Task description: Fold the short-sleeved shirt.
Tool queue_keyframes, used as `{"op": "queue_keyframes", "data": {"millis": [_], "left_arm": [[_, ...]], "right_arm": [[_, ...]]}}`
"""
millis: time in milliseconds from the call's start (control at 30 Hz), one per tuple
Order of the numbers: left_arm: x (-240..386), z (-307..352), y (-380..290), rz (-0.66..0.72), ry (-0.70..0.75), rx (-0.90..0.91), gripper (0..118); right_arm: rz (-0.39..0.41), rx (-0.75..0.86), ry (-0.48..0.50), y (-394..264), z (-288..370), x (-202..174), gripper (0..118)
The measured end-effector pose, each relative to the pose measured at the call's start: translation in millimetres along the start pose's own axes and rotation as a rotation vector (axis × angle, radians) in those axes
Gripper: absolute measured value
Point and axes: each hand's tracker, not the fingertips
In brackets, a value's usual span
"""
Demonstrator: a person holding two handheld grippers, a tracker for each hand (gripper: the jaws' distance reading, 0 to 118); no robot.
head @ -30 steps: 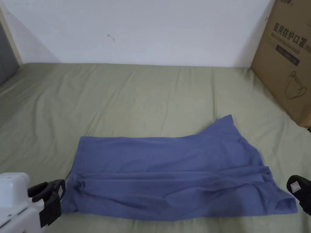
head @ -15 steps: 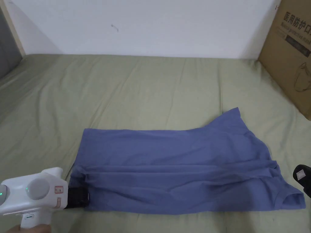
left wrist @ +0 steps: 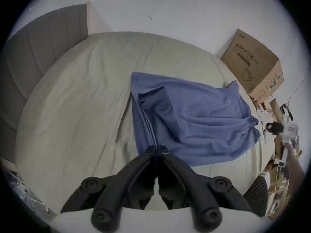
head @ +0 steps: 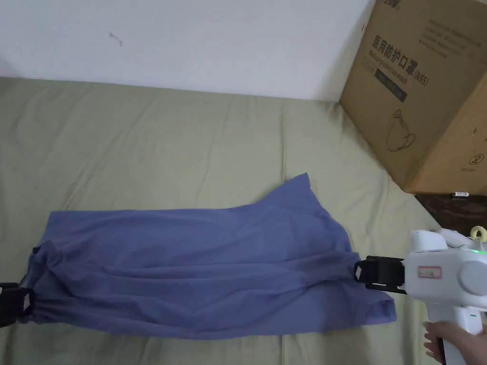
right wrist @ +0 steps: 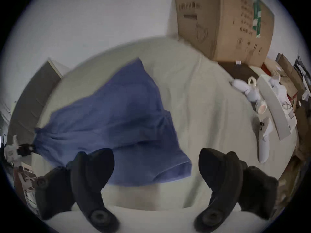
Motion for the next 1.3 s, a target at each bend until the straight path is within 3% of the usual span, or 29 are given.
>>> {"op": "queue_keyframes", "data": {"millis": [133, 167, 200, 267, 333, 400, 500, 667, 767, 833, 1033, 1067, 1100, 1133, 1167, 1200, 1233, 1300], "left_arm": [[-4, 2, 3, -0.002, 0.017, -0.007, 1], [-6, 1, 4, 0.001, 0.025, -0.018, 1], [-8, -1, 2, 0.010, 0.027, -0.030, 1], [-10, -7, -3, 0.026, 0.021, -0.051, 1], [-13, -13, -4, 0.022, 0.029, -0.070, 1], [-14, -18, -6, 0.019, 0.026, -0.081, 1], [-17, -13, -4, 0.031, 0.023, -0.074, 1], [-17, 22, -2, 0.001, 0.005, -0.043, 1], [-23, 46, -15, -0.089, 0.045, -0.082, 1], [-29, 57, -36, -0.058, 0.033, -0.132, 1], [-49, 34, -100, 0.007, -0.010, -0.337, 3], [-52, 31, -103, 0.036, -0.025, -0.336, 10], [-58, 26, -104, 0.056, -0.024, -0.323, 37], [-60, 27, -104, 0.077, -0.022, -0.312, 71], [-60, 31, -102, 0.077, 0.006, -0.310, 95], [-60, 34, -101, 0.069, 0.024, -0.301, 97], [-60, 41, -97, 0.057, 0.038, -0.274, 97], [-64, 54, -91, 0.090, 0.029, -0.232, 97]], "right_arm": [[-0.061, -0.143, -0.089, 7, -54, 24, 101], [-0.047, -0.186, -0.079, 5, -64, 28, 94], [-0.035, -0.216, -0.074, 1, -71, 29, 78], [-0.035, -0.221, -0.045, -7, -73, 29, 71], [0.026, -0.147, -0.044, -9, -59, 21, 62], [0.048, -0.159, -0.033, -7, -52, 19, 4], [0.068, -0.157, 0.001, -3, -31, 18, 4], [0.030, -0.086, 0.066, -9, 35, 24, 4], [0.030, -0.102, 0.094, -36, 73, 21, 4], [0.048, -0.129, 0.109, -63, 89, 19, 4], [0.004, -0.252, 0.014, -134, 59, 16, 5], [-0.007, -0.258, -0.001, -139, 52, 14, 6], [-0.018, -0.260, -0.009, -142, 49, 12, 12], [-0.022, -0.261, -0.016, -141, 40, 20, 21], [-0.014, -0.264, -0.036, -140, 41, 17, 35], [-0.001, -0.264, -0.054, -139, 45, 13, 59], [0.013, -0.253, -0.058, -137, 50, 11, 72], [0.036, -0.246, -0.094, -129, 57, 7, 76]]}}
